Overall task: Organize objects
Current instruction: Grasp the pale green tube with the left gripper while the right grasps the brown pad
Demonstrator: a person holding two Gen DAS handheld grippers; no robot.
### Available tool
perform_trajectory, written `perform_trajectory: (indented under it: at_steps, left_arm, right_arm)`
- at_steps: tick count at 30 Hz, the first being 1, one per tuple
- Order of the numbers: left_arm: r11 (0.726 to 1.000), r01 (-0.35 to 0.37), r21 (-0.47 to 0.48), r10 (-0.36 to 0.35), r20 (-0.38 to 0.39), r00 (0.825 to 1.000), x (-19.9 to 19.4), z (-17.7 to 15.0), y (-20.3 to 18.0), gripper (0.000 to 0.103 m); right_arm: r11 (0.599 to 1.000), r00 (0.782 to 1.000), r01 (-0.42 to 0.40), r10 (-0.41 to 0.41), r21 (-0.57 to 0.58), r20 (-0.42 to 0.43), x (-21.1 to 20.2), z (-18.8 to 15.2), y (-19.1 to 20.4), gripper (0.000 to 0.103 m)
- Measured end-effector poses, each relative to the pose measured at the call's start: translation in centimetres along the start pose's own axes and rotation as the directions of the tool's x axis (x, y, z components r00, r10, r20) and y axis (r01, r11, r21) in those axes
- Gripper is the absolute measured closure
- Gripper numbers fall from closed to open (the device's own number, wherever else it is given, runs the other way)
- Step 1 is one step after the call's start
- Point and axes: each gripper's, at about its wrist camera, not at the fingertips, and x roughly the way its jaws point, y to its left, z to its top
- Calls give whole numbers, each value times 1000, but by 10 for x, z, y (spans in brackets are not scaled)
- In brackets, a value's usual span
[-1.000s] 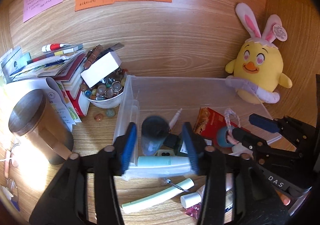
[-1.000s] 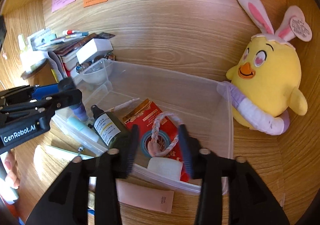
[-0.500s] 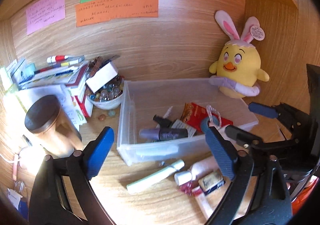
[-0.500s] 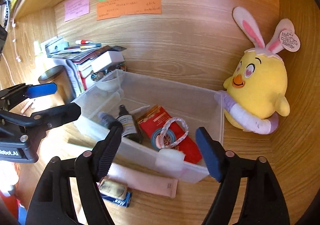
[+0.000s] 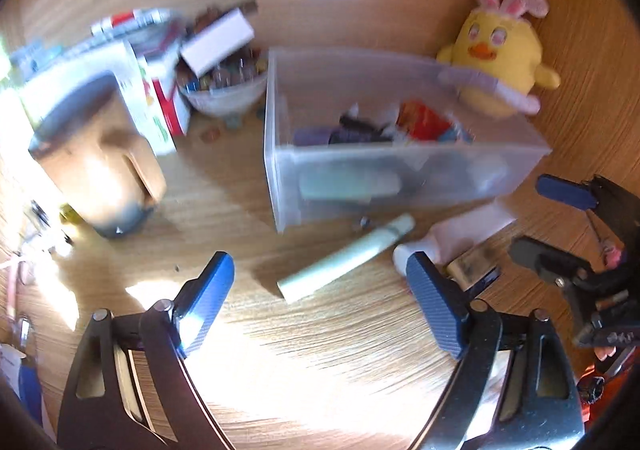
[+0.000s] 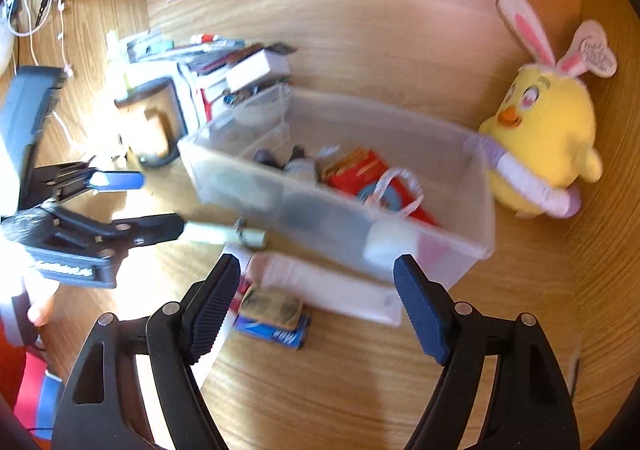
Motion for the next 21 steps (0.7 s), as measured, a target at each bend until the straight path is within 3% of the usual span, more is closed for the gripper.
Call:
perform_trajectory:
  at_steps: [2, 7, 12, 21]
  left_arm:
    - [1000, 10, 3, -10, -38, 999, 12, -1, 2, 24]
    - [999, 40, 18, -38, -76, 996, 27, -2, -1, 30]
    - [998, 40, 55, -36, -69, 997, 28, -7, -7, 57]
    - [992, 48, 117, -40, -69, 997, 12, -29, -16, 79]
  right_arm:
    - [1000, 1000, -4, 4, -6, -27, 6, -6, 5, 27]
    - [1000, 999, 13, -13, 12, -41, 14, -14, 10, 27]
    - [1000, 997, 8, -7, 21, -71, 24, -14, 14, 28]
    - [1000, 996, 10, -13, -30, -93, 30, -20, 26, 54]
